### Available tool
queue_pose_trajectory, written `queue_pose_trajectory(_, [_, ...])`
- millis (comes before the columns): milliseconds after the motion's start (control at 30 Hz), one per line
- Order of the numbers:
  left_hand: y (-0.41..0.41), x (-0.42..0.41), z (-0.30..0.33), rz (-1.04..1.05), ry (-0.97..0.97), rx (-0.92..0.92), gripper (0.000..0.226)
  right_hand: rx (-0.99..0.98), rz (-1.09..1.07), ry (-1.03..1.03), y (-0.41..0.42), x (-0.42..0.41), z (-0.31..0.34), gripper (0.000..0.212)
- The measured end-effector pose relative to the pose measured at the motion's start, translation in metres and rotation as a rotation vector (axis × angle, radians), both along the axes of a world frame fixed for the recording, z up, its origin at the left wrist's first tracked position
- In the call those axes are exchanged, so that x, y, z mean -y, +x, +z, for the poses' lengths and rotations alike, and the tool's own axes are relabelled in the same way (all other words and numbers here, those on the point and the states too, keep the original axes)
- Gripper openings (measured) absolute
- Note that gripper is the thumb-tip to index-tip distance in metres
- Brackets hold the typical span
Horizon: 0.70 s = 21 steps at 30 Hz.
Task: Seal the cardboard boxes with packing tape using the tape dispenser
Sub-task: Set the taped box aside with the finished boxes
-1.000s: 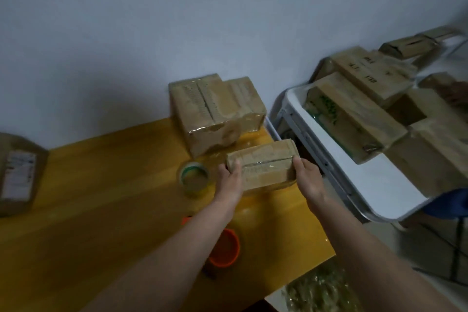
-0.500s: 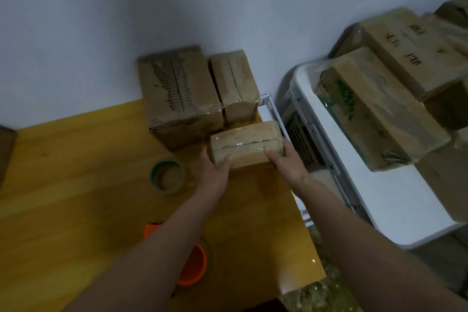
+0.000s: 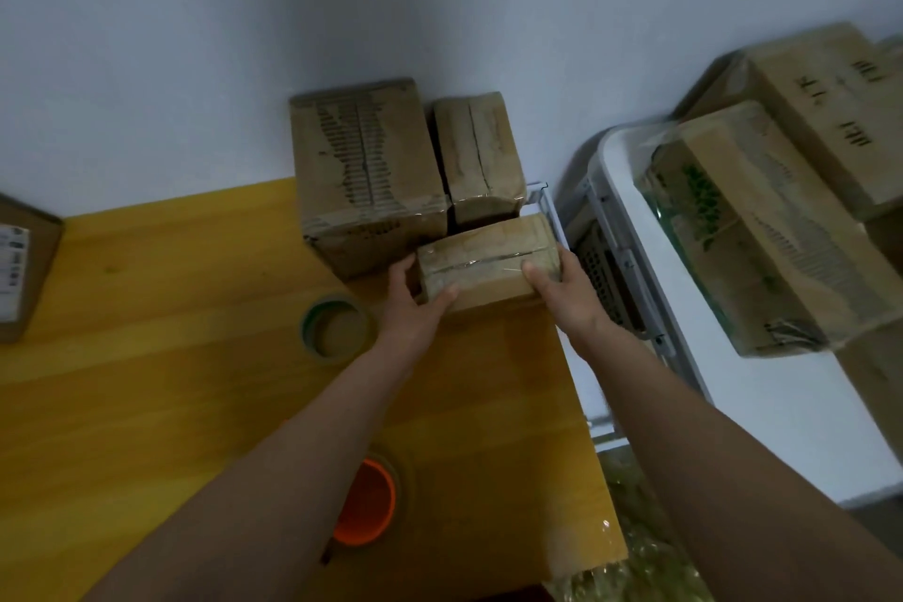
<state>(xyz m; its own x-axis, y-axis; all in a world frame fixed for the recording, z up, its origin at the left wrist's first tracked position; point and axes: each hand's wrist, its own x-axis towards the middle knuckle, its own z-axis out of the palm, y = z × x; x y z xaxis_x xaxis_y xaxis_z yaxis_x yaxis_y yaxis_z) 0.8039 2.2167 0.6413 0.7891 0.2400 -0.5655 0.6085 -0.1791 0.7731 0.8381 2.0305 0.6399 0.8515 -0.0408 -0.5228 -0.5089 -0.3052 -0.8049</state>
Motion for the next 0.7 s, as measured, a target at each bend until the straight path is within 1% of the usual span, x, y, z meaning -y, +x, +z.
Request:
queue_pose_trajectory(33, [-0.002,-0.004,0.003,-0.049,0.066,0.012,0.068,0.020,0.012,-0.109,-0.003,0.000,0.001,0.066])
queue_pose_trajectory(100, [-0.005,-0.014,0.010,-0.137,0.229,0.043,0.060,0.138,0.090,-0.449,-0.016,-0.005,0.008,0.068])
queue_pose_trajectory(167, [-0.012,-0.028,0.019,-0.255,0.403,0.070,0.052,0.392,0.258,-0.771,-0.035,-0.015,0.017,0.064])
queue_pose_trajectory(200, [-0.016,-0.037,0.023,-0.333,0.503,0.082,0.049,0.522,0.363,-0.863,-0.045,-0.023,0.021,0.063])
queue_pose_trajectory(233, [-0.022,-0.047,0.024,-0.405,0.594,0.101,0.047,0.613,0.456,-0.913,-0.053,-0.032,0.022,0.062])
queue_pose_trajectory(267, [-0.028,-0.057,0.026,-0.457,0.666,0.118,0.046,0.655,0.532,-0.943,-0.059,-0.043,0.022,0.062])
queue_pose_trajectory(367, [-0.050,-0.092,0.031,-0.534,0.804,0.143,0.043,0.611,0.723,-0.997,-0.074,-0.084,0.026,0.065])
queue_pose_trajectory(467, [-0.082,-0.137,0.037,-0.574,0.897,0.101,0.045,0.577,0.842,-0.959,-0.086,-0.132,0.033,0.066])
queue_pose_trajectory(567, [-0.119,-0.194,0.044,-0.554,0.981,0.050,0.045,0.583,0.916,-0.940,-0.100,-0.187,0.042,0.068])
queue_pose_trajectory(700, [-0.168,-0.276,0.053,-0.473,1.024,-0.042,0.044,0.630,1.052,-0.906,-0.122,-0.269,0.048,0.065])
